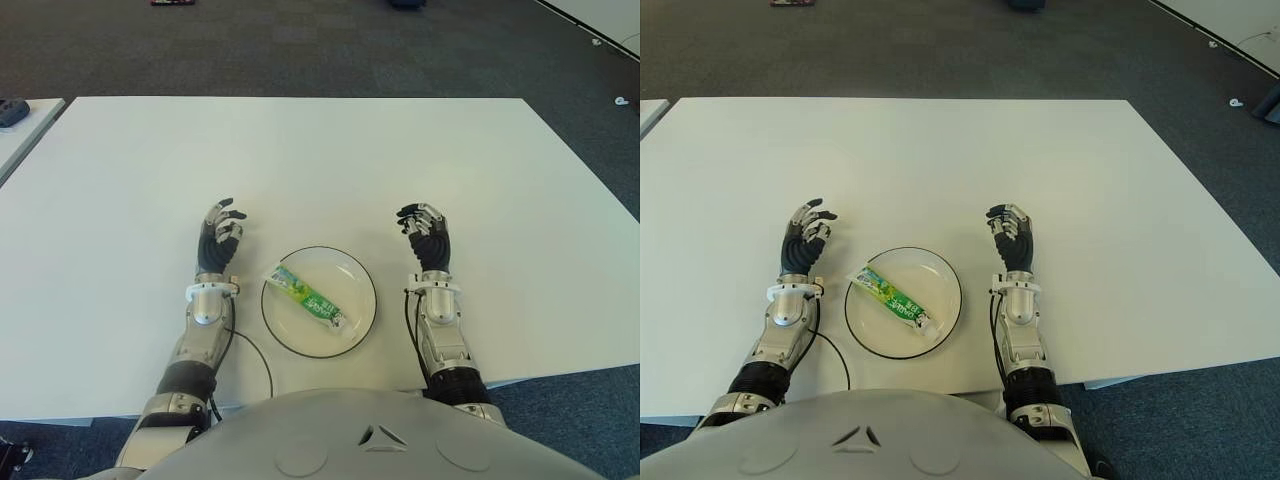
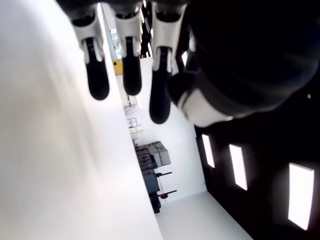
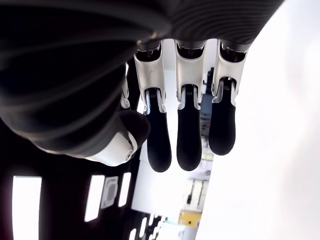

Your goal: Put the toothpaste on the table into the plate.

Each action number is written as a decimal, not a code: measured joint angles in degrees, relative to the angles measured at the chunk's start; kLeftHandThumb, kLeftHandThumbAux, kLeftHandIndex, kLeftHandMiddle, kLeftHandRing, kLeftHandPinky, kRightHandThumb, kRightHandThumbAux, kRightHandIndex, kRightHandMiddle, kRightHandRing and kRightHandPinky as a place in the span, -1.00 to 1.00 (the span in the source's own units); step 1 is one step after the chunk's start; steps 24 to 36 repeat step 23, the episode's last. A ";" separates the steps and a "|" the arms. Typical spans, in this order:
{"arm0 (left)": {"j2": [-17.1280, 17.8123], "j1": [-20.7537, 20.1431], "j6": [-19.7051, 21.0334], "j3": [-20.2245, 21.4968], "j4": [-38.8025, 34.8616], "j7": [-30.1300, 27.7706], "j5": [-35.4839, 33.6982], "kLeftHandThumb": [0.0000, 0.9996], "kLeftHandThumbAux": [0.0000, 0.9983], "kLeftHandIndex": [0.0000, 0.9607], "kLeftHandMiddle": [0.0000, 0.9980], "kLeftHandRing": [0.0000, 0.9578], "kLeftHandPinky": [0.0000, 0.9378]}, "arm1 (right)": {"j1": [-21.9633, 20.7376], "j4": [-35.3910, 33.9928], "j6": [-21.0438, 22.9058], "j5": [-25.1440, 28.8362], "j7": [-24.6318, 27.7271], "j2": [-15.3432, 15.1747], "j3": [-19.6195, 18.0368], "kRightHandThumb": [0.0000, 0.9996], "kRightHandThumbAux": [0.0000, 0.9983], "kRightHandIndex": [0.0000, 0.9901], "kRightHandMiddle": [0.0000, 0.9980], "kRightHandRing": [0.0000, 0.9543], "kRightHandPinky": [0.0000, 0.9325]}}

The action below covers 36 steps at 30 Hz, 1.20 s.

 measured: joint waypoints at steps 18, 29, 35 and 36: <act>0.88 -0.80 -0.78 -1.63 1.57 -0.01 0.94 0.38 0.45 -0.10 0.09 0.09 0.03 | -0.08 0.01 0.21 0.68 2.39 -0.27 0.31 0.41 0.46 -0.15 -0.02 0.02 0.08; 0.91 -0.83 -0.77 -1.68 1.58 -0.01 0.97 0.39 0.45 -0.10 0.09 0.09 0.03 | -0.06 -0.70 2.12 0.51 2.83 -0.49 0.51 0.41 0.46 -0.15 -0.02 0.02 0.08; 0.91 -0.83 -0.77 -1.68 1.58 -0.01 0.97 0.39 0.45 -0.10 0.09 0.09 0.03 | -0.06 -0.70 2.12 0.51 2.83 -0.49 0.51 0.41 0.46 -0.15 -0.02 0.02 0.08; 0.91 -0.83 -0.77 -1.68 1.58 -0.01 0.97 0.39 0.45 -0.10 0.09 0.09 0.03 | -0.06 -0.70 2.12 0.51 2.83 -0.49 0.51 0.41 0.46 -0.15 -0.02 0.02 0.08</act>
